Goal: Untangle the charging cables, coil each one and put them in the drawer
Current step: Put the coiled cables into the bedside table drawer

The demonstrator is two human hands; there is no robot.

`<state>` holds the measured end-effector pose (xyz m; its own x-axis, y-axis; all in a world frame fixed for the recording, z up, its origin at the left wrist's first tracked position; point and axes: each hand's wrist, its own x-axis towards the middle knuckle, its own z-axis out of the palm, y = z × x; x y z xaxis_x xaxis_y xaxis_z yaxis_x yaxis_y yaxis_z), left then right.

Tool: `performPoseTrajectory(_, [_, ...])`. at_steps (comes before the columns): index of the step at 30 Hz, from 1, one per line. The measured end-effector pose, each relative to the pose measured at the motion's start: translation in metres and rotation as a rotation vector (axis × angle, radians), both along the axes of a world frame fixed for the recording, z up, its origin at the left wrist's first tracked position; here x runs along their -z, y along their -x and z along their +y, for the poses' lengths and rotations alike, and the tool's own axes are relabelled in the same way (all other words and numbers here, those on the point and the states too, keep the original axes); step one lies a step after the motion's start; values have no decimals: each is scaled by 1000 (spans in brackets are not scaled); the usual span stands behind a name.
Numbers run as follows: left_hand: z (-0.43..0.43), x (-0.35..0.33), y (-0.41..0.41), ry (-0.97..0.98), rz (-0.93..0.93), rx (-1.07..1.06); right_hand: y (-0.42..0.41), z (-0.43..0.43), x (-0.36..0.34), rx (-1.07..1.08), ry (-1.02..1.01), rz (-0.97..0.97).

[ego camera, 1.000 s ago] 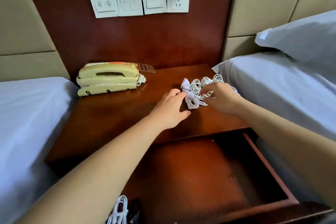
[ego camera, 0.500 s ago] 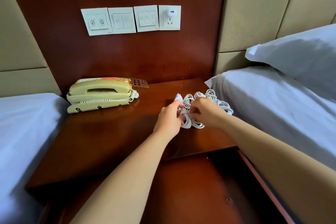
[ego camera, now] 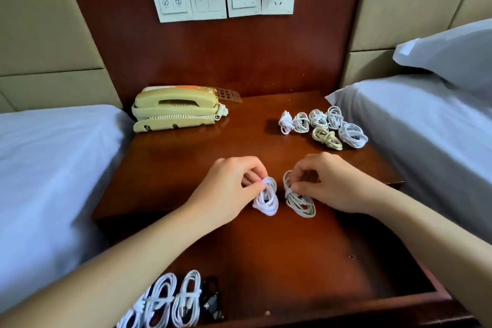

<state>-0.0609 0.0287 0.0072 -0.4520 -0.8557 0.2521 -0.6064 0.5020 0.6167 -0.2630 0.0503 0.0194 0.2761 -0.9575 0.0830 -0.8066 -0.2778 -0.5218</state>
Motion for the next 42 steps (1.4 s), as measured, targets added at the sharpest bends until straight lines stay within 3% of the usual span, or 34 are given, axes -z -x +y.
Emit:
performPoseTrajectory(10, [55,61,-52,-256,-242,-41,-66,40,59,-59,-202,22])
performPoseTrajectory(16, [66,77,-51,-264,-343,5,-81,53,91,-77,-237,117])
performPoseTrajectory(23, [53,51,-49,-241,-415,50,-60,44,67,-107,-201,87])
performPoseTrajectory(28, [29,14,-25,-183,-354,80,-21,16,35,-18,-111,90])
performPoseTrajectory(34, [-14,-9,42,-69,-128,92,42,-28,11,189,107,140])
performPoseTrajectory(42, [-55,44,140,40,-82,-57,119,-73,33,475,230,212])
